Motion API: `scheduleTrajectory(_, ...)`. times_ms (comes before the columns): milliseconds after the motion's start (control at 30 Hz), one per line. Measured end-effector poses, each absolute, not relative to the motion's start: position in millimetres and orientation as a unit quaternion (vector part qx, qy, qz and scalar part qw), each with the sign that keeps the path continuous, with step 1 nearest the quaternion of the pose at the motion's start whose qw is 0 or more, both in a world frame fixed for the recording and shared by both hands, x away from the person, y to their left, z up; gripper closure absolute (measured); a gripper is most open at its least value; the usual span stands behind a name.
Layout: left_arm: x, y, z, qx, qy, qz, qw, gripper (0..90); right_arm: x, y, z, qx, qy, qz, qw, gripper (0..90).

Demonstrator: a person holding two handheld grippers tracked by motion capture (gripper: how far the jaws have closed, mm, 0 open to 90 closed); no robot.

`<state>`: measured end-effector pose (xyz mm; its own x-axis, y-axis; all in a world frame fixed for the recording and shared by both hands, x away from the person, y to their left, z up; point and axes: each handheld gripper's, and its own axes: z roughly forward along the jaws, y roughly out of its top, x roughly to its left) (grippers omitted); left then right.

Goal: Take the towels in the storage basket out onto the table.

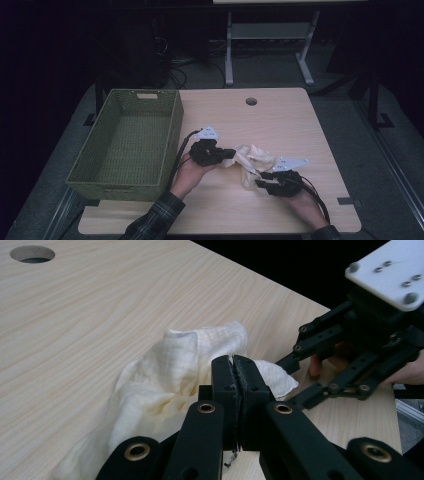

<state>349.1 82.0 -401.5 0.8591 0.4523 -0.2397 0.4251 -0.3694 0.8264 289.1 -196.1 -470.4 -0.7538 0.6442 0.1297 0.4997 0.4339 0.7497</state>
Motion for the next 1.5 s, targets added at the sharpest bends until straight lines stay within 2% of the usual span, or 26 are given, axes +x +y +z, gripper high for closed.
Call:
scheduleTrajectory(33, 349, 82, -401, 0.826, 0.266, 0.014, 0.496, 88.6, 291, -196, -471, 0.339, 0.843, 0.408, 0.085, 74.6)
scheduleTrajectory(100, 349, 83, -400, 0.825, 0.266, 0.012, 0.498, 88.6, 292, -196, -471, 0.339, 0.843, 0.41, 0.079, 83.4)
scheduleTrajectory(167, 349, 84, -400, 0.825, 0.266, 0.006, 0.498, 88.6, 293, -198, -469, 0.338, 0.843, 0.41, 0.082, 86.4)
scheduleTrajectory(633, 338, 65, -403, 0.83, 0.243, -0.042, 0.501, 88.6, 291, -261, -416, 0.366, 0.802, 0.443, 0.163, 87.5)
scheduleTrajectory(767, 328, 55, -410, 0.841, 0.232, -0.055, 0.486, 88.5, 281, -267, -414, 0.362, 0.806, 0.44, 0.158, 87.4)
scheduleTrajectory(1067, 298, 50, -441, 0.863, 0.227, -0.097, 0.442, 88.2, 249, -264, -442, 0.355, 0.833, 0.409, 0.11, 86.9)
scheduleTrajectory(1133, 292, 48, -446, 0.871, 0.22, -0.097, 0.428, 86.5, 244, -264, -448, 0.354, 0.838, 0.403, 0.099, 85.5)
scheduleTrajectory(1200, 290, 48, -447, 0.877, 0.216, -0.083, 0.422, 77.8, 241, -263, -452, 0.353, 0.842, 0.397, 0.095, 79.2)
scheduleTrajectory(1333, 298, 57, -436, 0.872, 0.22, -0.049, 0.436, 66.4, 242, -266, -447, 0.355, 0.836, 0.408, 0.095, 66.6)
scheduleTrajectory(1500, 316, 67, -421, 0.864, 0.236, -0.002, 0.445, 62.3, 250, -270, -435, 0.354, 0.826, 0.426, 0.103, 60.0)
